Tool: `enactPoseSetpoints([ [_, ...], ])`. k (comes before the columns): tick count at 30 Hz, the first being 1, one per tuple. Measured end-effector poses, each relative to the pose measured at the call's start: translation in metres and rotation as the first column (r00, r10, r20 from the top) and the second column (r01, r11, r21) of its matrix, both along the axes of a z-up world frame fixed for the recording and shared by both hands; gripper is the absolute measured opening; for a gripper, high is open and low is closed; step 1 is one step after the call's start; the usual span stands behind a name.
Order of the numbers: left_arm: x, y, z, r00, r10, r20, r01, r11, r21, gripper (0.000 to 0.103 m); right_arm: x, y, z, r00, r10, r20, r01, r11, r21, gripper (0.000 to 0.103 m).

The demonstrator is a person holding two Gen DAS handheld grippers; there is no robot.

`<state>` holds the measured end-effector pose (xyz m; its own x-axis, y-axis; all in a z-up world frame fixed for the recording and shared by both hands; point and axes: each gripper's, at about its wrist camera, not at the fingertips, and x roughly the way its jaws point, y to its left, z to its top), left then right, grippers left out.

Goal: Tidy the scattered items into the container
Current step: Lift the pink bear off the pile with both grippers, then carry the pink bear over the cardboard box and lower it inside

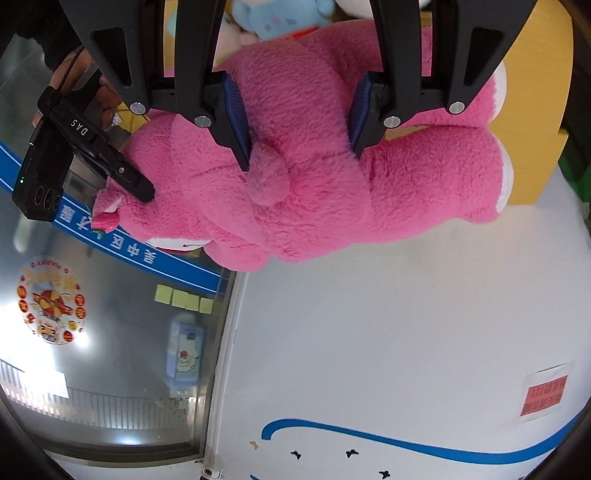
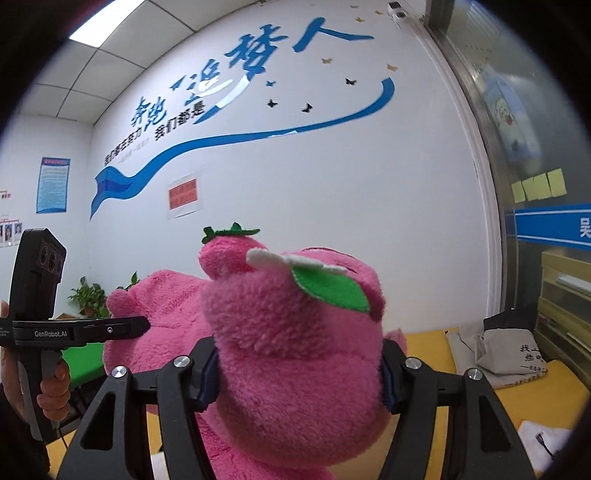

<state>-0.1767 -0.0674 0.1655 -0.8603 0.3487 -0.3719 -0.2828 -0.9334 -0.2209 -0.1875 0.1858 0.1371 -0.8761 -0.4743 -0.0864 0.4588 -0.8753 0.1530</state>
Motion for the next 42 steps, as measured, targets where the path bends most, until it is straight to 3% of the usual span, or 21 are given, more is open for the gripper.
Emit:
enactPoseSetpoints([
  [5,-0.109,0.023,-0.030,0.996,-0.013,0.084,0.015,1.000,-0.012,0.051,-0.109,0.009,-0.035,0.997,-0.026,0.076,0.029,0.999,-0.039,0.064],
  [7,-0.159,0.014,-0.064,0.988,-0.018,0.150,0.018,1.000,-0.004,0.051,-0.149,0.011,-0.061,0.992,-0.043,0.115,0.048,0.998,-0.045,0.064],
  [9,-0.212,0.005,-0.114,0.966,-0.015,0.258,0.015,1.000,0.002,0.052,-0.195,0.011,-0.099,0.974,-0.064,0.216,0.074,0.996,-0.040,0.065],
  [10,-0.234,0.002,-0.141,0.947,-0.005,0.322,0.006,1.000,-0.002,0.052,-0.215,0.010,-0.120,0.955,-0.077,0.285,0.087,0.996,-0.025,0.066],
  [12,-0.274,0.000,-0.209,0.881,0.033,0.473,-0.009,0.999,-0.054,0.051,-0.253,0.004,-0.166,0.891,-0.108,0.440,0.097,0.994,0.048,0.068],
  [14,-0.297,0.001,-0.265,0.801,0.030,0.598,0.019,0.997,-0.075,0.056,-0.278,-0.006,-0.210,0.794,-0.178,0.581,0.102,0.981,0.162,0.070],
  [15,-0.299,-0.001,-0.276,0.795,-0.001,0.607,0.030,0.999,-0.037,0.063,-0.283,-0.006,-0.220,0.753,-0.228,0.617,0.125,0.971,0.205,0.076],
  [16,-0.298,-0.004,-0.276,0.808,0.003,0.589,0.017,0.999,-0.028,0.068,-0.286,0.000,-0.225,0.722,-0.237,0.650,0.144,0.970,0.194,0.080],
  [17,-0.298,-0.007,-0.271,0.815,0.018,0.579,0.000,1.000,-0.031,0.072,-0.286,0.008,-0.222,0.727,-0.213,0.653,0.153,0.977,0.149,0.082],
  [19,-0.299,-0.007,-0.265,0.815,0.043,0.578,-0.008,0.998,-0.063,0.081,-0.284,0.012,-0.210,0.746,-0.222,0.628,0.159,0.975,0.156,0.083],
  [24,-0.284,-0.008,-0.244,0.846,0.072,0.528,-0.005,0.992,-0.127,0.080,-0.275,0.002,-0.193,0.780,-0.217,0.587,0.097,0.969,0.229,0.087],
  [26,-0.261,-0.013,-0.224,0.870,0.083,0.487,0.003,0.985,-0.172,0.080,-0.256,-0.005,-0.178,0.813,-0.172,0.556,0.047,0.971,0.233,0.090],
  [28,-0.232,-0.020,-0.206,0.888,0.089,0.452,0.010,0.977,-0.212,0.082,-0.229,-0.007,-0.161,0.847,-0.125,0.517,-0.012,0.967,0.255,0.103],
  [29,-0.217,-0.028,-0.201,0.890,0.091,0.446,0.019,0.971,-0.236,0.083,-0.210,-0.008,-0.154,0.859,-0.089,0.504,-0.057,0.962,0.267,0.103],
  [32,-0.177,-0.064,-0.208,0.864,0.136,0.484,0.015,0.955,-0.296,0.083,-0.164,-0.016,-0.154,0.843,0.017,0.538,-0.216,0.926,0.309,0.103],
  [35,-0.154,-0.092,-0.235,0.801,0.180,0.571,0.002,0.953,-0.304,0.082,-0.149,-0.019,-0.184,0.771,0.023,0.637,-0.306,0.890,0.338,0.103],
  [38,-0.134,-0.104,-0.265,0.732,0.168,0.661,0.032,0.960,-0.279,0.078,-0.147,-0.012,-0.217,0.678,-0.022,0.735,-0.320,0.891,0.322,0.102],
  [39,-0.127,-0.105,-0.273,0.711,0.156,0.685,0.049,0.962,-0.269,0.073,-0.146,-0.010,-0.226,0.657,-0.030,0.753,-0.329,0.888,0.322,0.103],
  [40,-0.119,-0.106,-0.278,0.705,0.140,0.695,0.062,0.964,-0.257,0.068,-0.143,-0.009,-0.228,0.667,-0.027,0.745,-0.333,0.883,0.330,0.102],
  [42,-0.106,-0.109,-0.275,0.710,0.112,0.695,0.052,0.976,-0.210,0.064,-0.132,-0.009,-0.228,0.657,-0.056,0.752,-0.339,0.869,0.361,0.102],
])
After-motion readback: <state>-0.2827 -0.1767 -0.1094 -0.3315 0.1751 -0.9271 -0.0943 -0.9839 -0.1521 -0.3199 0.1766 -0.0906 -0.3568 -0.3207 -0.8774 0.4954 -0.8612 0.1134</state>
